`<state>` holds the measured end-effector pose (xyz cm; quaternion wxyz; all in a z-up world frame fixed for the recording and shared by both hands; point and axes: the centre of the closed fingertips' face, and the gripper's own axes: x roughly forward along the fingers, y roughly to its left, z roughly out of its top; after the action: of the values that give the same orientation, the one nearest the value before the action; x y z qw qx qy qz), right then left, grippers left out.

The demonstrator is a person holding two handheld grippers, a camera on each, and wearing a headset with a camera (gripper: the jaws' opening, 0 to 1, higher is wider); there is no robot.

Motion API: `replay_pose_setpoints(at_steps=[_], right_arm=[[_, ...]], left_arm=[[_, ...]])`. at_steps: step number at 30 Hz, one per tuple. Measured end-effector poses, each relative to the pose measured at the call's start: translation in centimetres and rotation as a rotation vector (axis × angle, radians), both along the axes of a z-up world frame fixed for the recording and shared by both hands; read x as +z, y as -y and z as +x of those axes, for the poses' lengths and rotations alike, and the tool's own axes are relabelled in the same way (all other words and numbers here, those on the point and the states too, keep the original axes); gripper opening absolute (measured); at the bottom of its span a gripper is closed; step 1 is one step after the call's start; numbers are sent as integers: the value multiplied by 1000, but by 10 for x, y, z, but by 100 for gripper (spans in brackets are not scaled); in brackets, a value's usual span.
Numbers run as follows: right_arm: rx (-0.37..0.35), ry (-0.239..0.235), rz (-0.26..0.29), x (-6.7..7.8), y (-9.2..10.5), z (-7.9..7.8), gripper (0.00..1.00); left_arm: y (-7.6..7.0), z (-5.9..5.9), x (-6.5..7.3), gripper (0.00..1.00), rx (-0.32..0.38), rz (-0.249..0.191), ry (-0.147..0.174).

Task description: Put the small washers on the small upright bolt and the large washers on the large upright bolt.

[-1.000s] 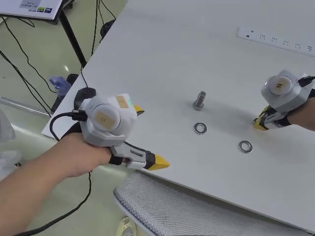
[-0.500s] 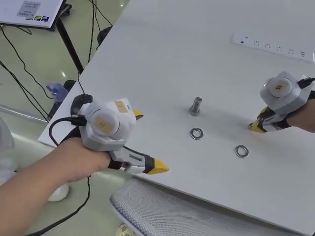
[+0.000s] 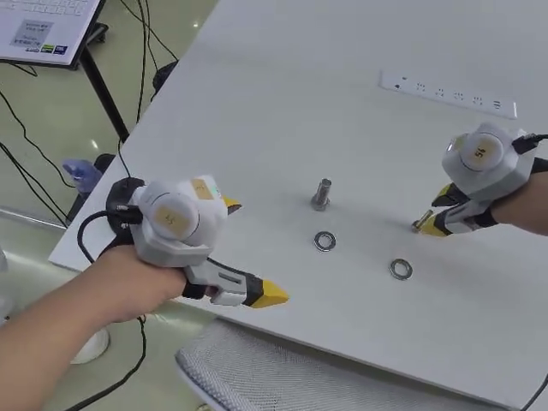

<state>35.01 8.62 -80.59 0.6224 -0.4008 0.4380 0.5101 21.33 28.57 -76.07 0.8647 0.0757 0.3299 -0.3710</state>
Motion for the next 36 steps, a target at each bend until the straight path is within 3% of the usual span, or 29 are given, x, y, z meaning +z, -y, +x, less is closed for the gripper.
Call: replay_pose_setpoints(at_steps=[14, 24, 27, 36], right_arm=[[37, -2, 36, 11, -7, -32, 35], [46, -27, 45, 3, -6, -51, 36], [48, -30, 46, 2, -6, -54, 38], [48, -51, 51, -10, -4, -67, 46]], left_arm=[[4, -1, 2, 94, -12, 14, 5], [8, 0, 0, 93, -20, 17, 4], [7, 1, -2, 95, -25, 43, 20], [6, 2, 1, 98, -9, 19, 27]])
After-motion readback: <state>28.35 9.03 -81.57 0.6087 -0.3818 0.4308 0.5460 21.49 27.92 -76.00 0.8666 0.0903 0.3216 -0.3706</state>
